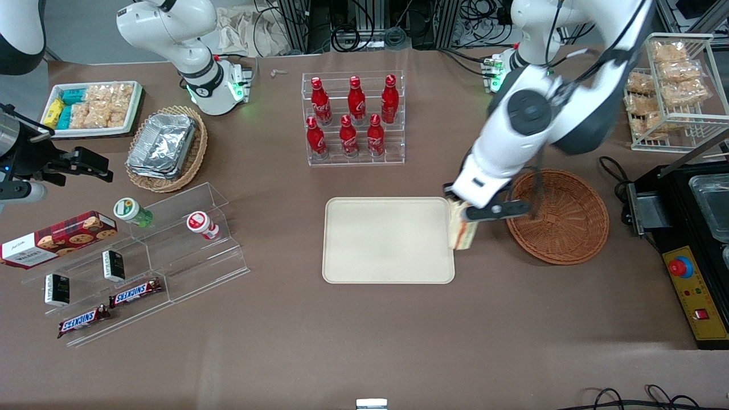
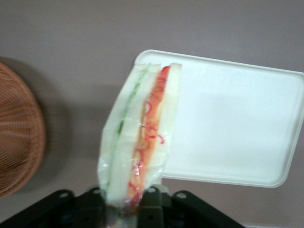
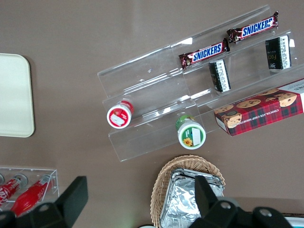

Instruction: Place sandwich from basket to tray

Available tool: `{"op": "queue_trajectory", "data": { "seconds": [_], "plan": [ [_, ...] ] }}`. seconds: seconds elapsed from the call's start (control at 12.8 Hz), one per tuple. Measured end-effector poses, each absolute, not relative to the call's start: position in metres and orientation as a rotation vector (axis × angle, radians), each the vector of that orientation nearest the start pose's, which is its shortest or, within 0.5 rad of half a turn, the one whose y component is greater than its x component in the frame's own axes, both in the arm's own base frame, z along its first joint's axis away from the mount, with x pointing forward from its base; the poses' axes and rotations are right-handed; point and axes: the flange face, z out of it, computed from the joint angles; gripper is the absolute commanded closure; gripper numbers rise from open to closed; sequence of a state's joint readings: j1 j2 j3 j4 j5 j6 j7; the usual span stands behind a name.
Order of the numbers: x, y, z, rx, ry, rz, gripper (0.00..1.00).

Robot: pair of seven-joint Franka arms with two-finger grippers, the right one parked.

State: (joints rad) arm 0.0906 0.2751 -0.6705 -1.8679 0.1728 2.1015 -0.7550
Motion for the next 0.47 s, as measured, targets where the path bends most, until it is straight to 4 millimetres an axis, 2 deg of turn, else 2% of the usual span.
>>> {"op": "queue_trajectory", "data": {
  "seconds": [0.23, 0.47],
  "plan": [
    [0.534, -0.333, 0.315, -3.1, -0.108, -0.066, 1.0],
    [0.536, -0.337, 0.254, -3.082, -0.046, -0.063, 1.0]
  ]
}}
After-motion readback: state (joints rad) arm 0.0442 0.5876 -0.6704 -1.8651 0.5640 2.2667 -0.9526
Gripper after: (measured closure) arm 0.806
